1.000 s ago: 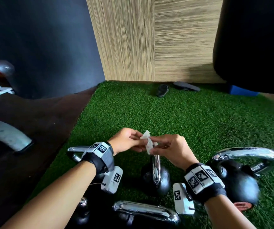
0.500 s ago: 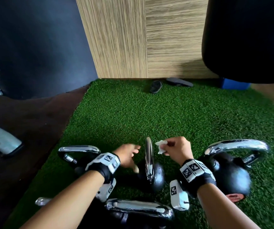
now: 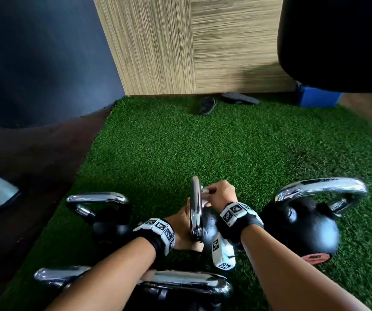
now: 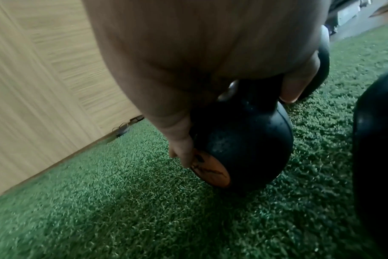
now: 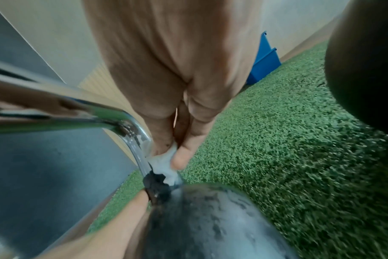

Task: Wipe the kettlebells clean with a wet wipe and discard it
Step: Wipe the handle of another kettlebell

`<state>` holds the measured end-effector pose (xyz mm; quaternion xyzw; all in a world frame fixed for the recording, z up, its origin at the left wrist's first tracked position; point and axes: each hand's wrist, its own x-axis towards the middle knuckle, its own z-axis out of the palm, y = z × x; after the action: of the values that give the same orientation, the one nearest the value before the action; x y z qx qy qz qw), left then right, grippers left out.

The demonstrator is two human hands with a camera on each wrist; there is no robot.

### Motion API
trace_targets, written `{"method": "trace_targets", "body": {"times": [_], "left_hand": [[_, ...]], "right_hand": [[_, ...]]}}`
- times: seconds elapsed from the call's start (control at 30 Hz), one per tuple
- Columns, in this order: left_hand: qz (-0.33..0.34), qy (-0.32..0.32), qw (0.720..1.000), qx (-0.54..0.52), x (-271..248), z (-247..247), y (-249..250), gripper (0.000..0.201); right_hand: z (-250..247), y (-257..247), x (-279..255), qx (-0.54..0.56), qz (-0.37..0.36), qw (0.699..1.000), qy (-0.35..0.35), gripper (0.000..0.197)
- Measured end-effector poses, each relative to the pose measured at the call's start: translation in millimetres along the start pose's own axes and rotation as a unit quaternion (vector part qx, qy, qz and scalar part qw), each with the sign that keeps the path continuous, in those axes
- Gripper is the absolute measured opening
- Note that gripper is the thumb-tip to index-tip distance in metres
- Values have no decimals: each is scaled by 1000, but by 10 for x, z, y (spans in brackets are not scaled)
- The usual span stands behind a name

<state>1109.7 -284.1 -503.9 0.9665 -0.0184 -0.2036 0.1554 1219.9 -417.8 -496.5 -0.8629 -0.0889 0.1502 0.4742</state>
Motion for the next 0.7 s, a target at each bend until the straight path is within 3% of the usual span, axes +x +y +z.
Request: {"method": "trace_targets", "body": {"times": [0.1,0.27,0.43,0.53,0.7], "left_hand": [[-8,-41,999,14,75,-6,-35,103],[-40,-40,998,26,106,6,-32,96],[-52,-52,997,17,96,-20,-40,101],[-36,-42,998,26,61,-17,-33,99],[7,-61,998,33,24,-111,18,88]], "right_hand": [[-43,-85,77,6,-49,997,53,11],[-42,-55,105,36,-45,998,7,16],[-164,-95,124,11,-179,983,28,19],[-209,-39,74,19,-244,970,-7,18],[-347,-159,106,10,-218,972,-89,19]]}}
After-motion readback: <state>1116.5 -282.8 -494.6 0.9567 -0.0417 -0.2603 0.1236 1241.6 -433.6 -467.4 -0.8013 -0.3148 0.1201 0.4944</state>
